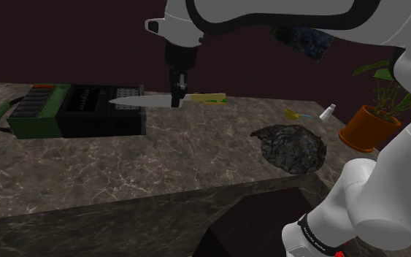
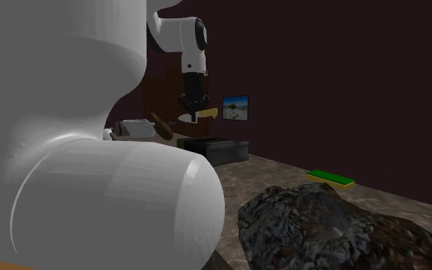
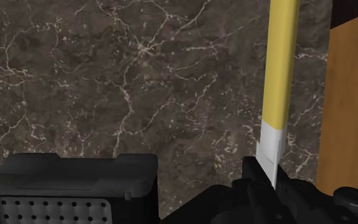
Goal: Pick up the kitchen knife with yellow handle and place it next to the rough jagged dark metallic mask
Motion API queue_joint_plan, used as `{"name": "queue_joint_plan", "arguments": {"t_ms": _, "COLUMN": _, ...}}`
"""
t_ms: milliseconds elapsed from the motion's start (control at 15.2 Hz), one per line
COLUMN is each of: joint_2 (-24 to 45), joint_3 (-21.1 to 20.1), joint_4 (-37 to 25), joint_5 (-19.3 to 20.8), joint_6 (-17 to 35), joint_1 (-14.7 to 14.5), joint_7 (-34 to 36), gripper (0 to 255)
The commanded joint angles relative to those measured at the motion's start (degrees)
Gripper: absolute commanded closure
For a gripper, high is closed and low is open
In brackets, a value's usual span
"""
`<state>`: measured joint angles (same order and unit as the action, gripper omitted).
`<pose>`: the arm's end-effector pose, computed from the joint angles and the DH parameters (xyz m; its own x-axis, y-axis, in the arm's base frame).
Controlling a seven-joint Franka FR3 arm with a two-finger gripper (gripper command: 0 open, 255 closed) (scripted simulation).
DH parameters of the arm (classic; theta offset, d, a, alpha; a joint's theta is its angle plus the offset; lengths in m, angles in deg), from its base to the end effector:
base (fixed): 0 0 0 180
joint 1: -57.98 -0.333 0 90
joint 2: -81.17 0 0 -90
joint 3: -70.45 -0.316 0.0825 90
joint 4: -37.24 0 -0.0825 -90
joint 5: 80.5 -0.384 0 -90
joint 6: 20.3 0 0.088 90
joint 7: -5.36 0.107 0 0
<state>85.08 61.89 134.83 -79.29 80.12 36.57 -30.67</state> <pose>0.5066 0.2873 0.5387 0.4032 0.9149 -0.0208 0.9151 -0.4033 -0.0021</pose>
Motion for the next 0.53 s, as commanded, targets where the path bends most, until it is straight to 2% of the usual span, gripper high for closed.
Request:
{"name": "queue_joint_plan", "arguments": {"t_ms": 0, "joint_2": -3.3, "joint_3": 0.8, "joint_4": 4.0, "joint_5": -0.5, "joint_6": 0.7, "joint_1": 1.0, "joint_7": -2.0, "gripper": 255}}
{"name": "queue_joint_plan", "arguments": {"t_ms": 462, "joint_2": -14.0, "joint_3": 5.1, "joint_4": 16.1, "joint_5": -1.0, "joint_6": 2.3, "joint_1": 4.7, "joint_7": -10.0, "gripper": 255}}
